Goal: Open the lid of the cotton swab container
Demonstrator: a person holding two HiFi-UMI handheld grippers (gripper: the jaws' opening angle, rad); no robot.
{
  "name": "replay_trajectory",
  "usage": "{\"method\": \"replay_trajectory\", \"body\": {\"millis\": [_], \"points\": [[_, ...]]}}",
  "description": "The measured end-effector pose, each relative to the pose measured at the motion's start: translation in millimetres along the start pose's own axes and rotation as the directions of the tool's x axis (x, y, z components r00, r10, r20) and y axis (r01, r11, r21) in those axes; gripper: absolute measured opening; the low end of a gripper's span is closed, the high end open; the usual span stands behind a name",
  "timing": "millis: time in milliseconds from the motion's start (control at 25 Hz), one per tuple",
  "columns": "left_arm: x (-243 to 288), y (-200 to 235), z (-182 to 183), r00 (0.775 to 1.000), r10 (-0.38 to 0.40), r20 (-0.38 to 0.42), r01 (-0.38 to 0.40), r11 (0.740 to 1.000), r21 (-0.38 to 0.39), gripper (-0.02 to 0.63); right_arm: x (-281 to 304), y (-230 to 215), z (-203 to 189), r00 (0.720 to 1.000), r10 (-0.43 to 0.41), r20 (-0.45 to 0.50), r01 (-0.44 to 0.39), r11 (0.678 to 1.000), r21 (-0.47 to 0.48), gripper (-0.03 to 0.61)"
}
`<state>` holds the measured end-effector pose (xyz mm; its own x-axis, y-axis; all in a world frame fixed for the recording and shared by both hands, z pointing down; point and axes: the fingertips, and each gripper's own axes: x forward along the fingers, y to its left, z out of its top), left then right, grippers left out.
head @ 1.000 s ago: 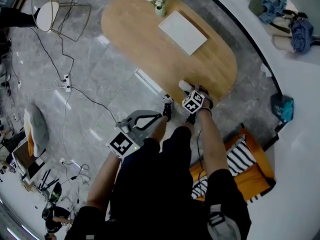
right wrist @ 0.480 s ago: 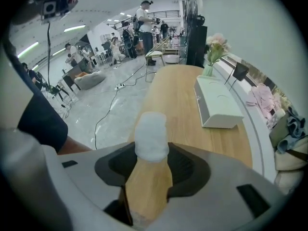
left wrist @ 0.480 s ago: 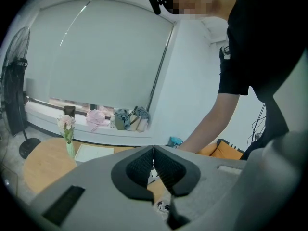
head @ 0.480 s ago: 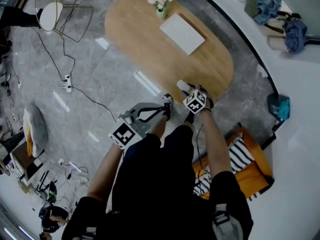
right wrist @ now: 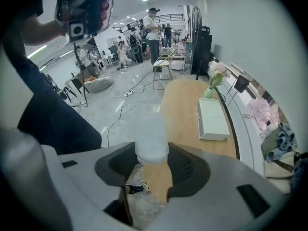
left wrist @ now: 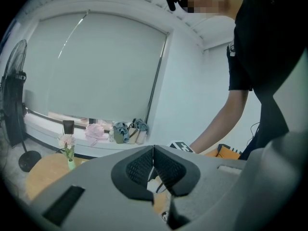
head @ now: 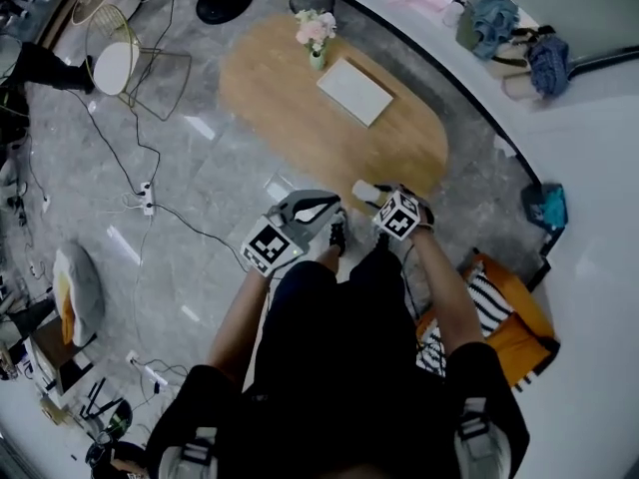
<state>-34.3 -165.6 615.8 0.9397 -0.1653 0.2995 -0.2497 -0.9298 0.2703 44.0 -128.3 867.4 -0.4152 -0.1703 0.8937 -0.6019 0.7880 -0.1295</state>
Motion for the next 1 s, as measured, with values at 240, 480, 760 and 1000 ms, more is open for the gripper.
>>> {"method": "replay_trajectory", "body": {"millis": [240, 480, 760, 1000], "points": [[-22, -18, 13, 1.000, 0.010, 0.013, -0.011, 0.998, 0.069, 0.002, -49, 17, 15, 1.000, -0.022, 0.021, 0.023, 0.999, -0.027, 0.187], [-40, -27, 8, 0.999, 0.030, 0.024, -0.032, 0.997, 0.075, 0.002, -92, 30, 20, 0.999, -0.049, 0.023, 0.050, 0.996, -0.079, 0.187], [-38, -31, 5, 1.000, -0.002, -0.003, 0.003, 0.996, 0.088, 0.002, -119, 41, 32, 1.000, -0.007, 0.014, 0.009, 0.992, -0.124, 0.187], [-31, -37, 19, 0.999, -0.038, 0.011, 0.037, 0.994, 0.101, 0.003, -162, 38, 59, 0.998, 0.003, 0.061, 0.006, 0.989, -0.149, 0.187]]}}
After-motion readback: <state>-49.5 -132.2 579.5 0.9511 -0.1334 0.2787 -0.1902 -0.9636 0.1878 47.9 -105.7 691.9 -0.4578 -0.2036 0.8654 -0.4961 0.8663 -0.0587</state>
